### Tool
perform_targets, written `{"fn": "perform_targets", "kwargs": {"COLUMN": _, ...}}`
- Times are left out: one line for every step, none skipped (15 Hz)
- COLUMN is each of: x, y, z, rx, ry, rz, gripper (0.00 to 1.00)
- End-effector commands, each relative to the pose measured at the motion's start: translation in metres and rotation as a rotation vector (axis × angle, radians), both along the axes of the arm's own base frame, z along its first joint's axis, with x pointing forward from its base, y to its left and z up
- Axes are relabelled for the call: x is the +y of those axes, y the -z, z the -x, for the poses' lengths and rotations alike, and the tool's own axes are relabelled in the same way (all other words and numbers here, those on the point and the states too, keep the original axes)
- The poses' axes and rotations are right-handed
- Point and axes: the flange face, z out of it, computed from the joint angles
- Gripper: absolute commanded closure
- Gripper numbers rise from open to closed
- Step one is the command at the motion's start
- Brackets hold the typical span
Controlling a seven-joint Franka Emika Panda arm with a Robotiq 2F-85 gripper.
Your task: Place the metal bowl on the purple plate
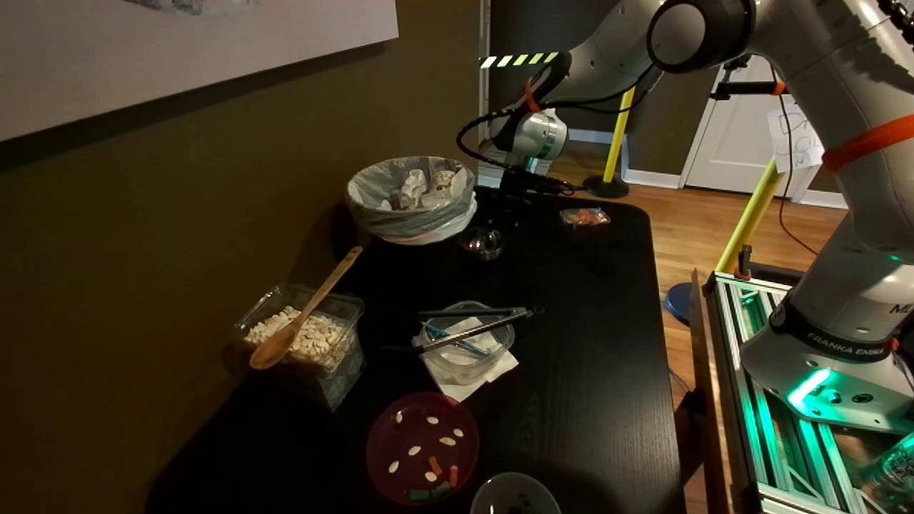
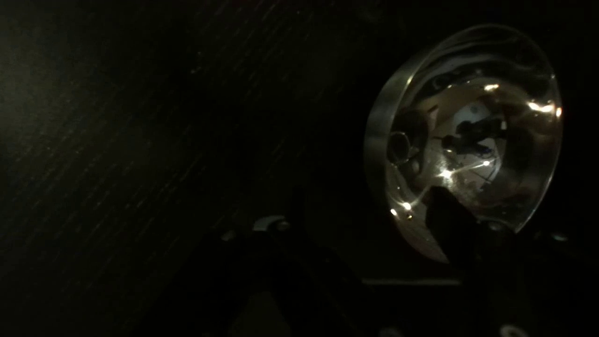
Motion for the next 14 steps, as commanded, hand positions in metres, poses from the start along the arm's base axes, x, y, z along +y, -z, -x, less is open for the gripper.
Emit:
{"fn": "perform_targets", "kwargs": {"x": -0.005, "y": 0.006, "z": -0.004, "rx": 0.021, "ry": -0.016, "rz": -0.031, "gripper": 0.36}}
{"fn": "perform_targets", "kwargs": {"x": -0.006, "y": 0.006, "z": -0.004, "rx": 0.023, "ry": -0.017, "rz": -0.038, "gripper": 0.39}}
{"fn": "perform_targets", "kwargs": {"x": -0.007, "y": 0.006, "z": -0.004, "rx": 0.025, "ry": -0.019, "rz": -0.046, "gripper": 0.39}}
{"fn": "perform_targets", "kwargs": {"x": -0.007, "y": 0.006, "z": -0.003, "rx": 0.026, "ry": -0.021, "rz": -0.051, "gripper": 0.44}}
{"fn": "perform_targets", "kwargs": {"x": -0.008, "y": 0.006, "z": -0.003, "rx": 0.027, "ry": -0.022, "rz": -0.056, "gripper": 0.42}}
{"fn": "perform_targets", "kwargs": {"x": -0.009, "y": 0.006, "z": -0.003, "rx": 0.027, "ry": -0.022, "rz": -0.058, "gripper": 0.57}}
{"fn": "perform_targets", "kwargs": {"x": -0.010, "y": 0.006, "z": -0.003, "rx": 0.028, "ry": -0.022, "rz": -0.062, "gripper": 0.67}}
{"fn": "perform_targets", "kwargs": {"x": -0.011, "y": 0.006, "z": -0.003, "rx": 0.029, "ry": -0.024, "rz": -0.066, "gripper": 0.69}}
{"fn": "perform_targets", "kwargs": {"x": -0.012, "y": 0.006, "z": -0.003, "rx": 0.029, "ry": -0.023, "rz": -0.071, "gripper": 0.78}}
{"fn": "perform_targets", "kwargs": {"x": -0.013, "y": 0.006, "z": -0.003, "rx": 0.029, "ry": -0.022, "rz": -0.074, "gripper": 0.85}}
{"fn": "perform_targets", "kwargs": {"x": -0.014, "y": 0.005, "z": -0.002, "rx": 0.028, "ry": -0.020, "rz": -0.077, "gripper": 0.93}}
{"fn": "perform_targets", "kwargs": {"x": -0.015, "y": 0.005, "z": -0.002, "rx": 0.027, "ry": -0.018, "rz": -0.079, "gripper": 0.95}}
{"fn": "perform_targets", "kwargs": {"x": -0.016, "y": 0.004, "z": -0.001, "rx": 0.026, "ry": -0.017, "rz": -0.080, "gripper": 0.96}}
{"fn": "perform_targets", "kwargs": {"x": -0.017, "y": 0.004, "z": -0.001, "rx": 0.025, "ry": -0.015, "rz": -0.080, "gripper": 1.00}}
